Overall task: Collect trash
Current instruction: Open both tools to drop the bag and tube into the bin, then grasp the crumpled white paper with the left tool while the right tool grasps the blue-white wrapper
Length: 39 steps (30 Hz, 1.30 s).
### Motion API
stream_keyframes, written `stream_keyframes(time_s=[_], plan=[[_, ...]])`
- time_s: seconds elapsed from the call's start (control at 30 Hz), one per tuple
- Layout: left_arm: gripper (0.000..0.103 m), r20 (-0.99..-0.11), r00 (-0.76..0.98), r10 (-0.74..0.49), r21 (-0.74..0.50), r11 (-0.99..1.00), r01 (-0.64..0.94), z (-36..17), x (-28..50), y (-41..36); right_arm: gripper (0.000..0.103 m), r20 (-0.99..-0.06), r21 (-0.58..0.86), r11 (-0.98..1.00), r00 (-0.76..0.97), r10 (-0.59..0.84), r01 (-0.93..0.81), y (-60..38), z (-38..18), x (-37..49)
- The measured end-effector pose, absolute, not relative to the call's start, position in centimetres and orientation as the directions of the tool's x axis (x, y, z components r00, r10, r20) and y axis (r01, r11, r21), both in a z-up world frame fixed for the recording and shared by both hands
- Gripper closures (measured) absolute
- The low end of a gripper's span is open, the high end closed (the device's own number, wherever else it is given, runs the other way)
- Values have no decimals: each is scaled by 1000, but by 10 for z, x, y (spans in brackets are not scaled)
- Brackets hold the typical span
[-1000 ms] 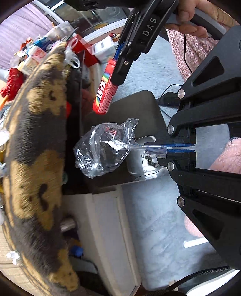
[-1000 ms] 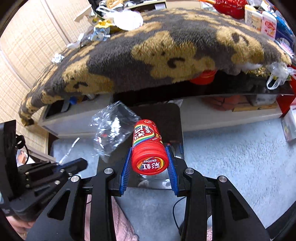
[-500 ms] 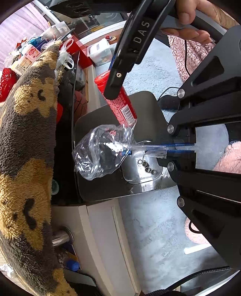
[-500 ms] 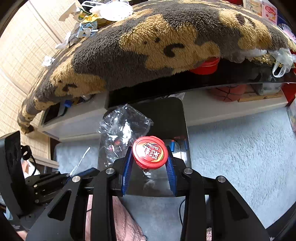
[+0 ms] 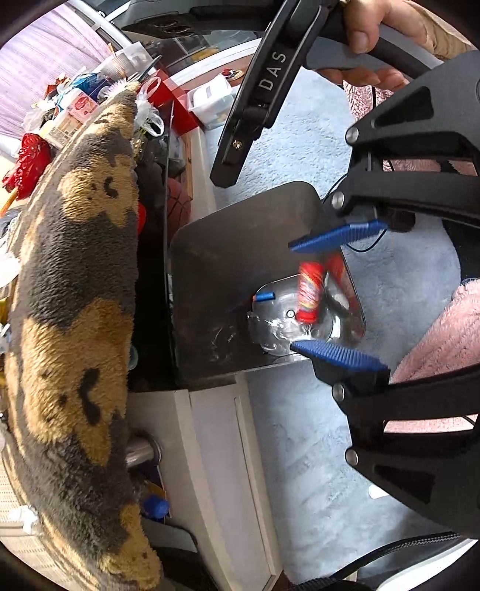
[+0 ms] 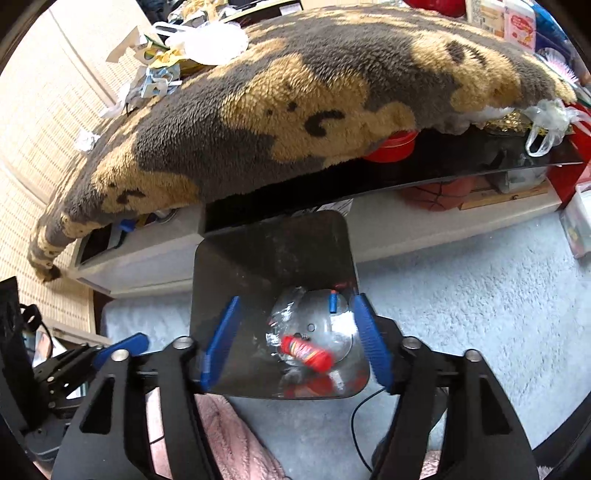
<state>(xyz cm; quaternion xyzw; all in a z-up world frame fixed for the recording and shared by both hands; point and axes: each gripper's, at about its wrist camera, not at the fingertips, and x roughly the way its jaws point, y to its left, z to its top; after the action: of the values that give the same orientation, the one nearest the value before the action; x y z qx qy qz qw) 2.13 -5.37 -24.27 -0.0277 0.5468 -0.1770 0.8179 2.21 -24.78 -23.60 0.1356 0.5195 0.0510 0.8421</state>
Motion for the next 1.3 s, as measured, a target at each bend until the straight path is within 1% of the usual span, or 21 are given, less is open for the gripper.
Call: stream_keyframes(time_s=[0.03, 0.07, 0.1, 0.13, 0.17, 0.27, 0.43, 0.57, 0.73, 0.83, 1.07, 1.17, 1.27, 1.3], plan=[[46, -884, 347, -314, -233, 938, 256, -240, 20, -51, 20, -858, 272, 961, 465, 215, 57, -248, -234, 21], [39, -883, 354, -308, -227, 941, 252, -238, 20, -49, 15, -855, 259, 964, 477, 202, 58, -248, -232, 20], [36, -881, 367, -299, -219, 945, 244, -235, 19, -45, 10, -855, 252, 966, 481, 194, 57, -248, -231, 20], [32, -879, 376, -294, -215, 947, 239, -234, 19, -42, 7, -852, 242, 969, 489, 185, 54, -247, -229, 19], [28, -876, 384, -290, -212, 949, 233, -231, 18, -38, 7, -849, 239, 970, 496, 182, 53, -247, -228, 19], [21, -869, 408, -278, -209, 956, 208, -223, 19, -24, 7, -837, 256, 965, 512, 192, 58, -248, -227, 19], [18, -853, 453, -261, -213, 965, 155, -206, 24, 8, 7, -812, 275, 958, 552, 190, 75, -252, -216, 21], [18, -839, 485, -247, -219, 969, 114, -191, 33, 29, 7, -781, 294, 953, 594, 194, 76, -251, -197, 27], [18, -811, 543, -217, -207, 975, 80, -164, 51, 54, 7, -731, 315, 949, 645, 225, 27, -235, -167, 49], [18, -794, 577, -192, -199, 979, 51, -149, 69, 69, 7, -718, 308, 951, 654, 237, -7, -218, -154, 70], [18, -773, 619, -137, -181, 983, -8, -134, 114, 97, 7, -687, 317, 945, 667, 287, -81, -181, -137, 114], [18, -769, 628, -118, -177, 984, -33, -133, 132, 110, 10, -678, 318, 942, 669, 305, -107, -167, -135, 132], [18, -768, 633, -101, -172, 984, -52, -134, 151, 121, 21, -676, 323, 937, 660, 327, -134, -154, -138, 151], [18, -767, 635, -96, -172, 983, -60, -134, 159, 125, 26, -677, 322, 936, 657, 332, -141, -149, -140, 158]])
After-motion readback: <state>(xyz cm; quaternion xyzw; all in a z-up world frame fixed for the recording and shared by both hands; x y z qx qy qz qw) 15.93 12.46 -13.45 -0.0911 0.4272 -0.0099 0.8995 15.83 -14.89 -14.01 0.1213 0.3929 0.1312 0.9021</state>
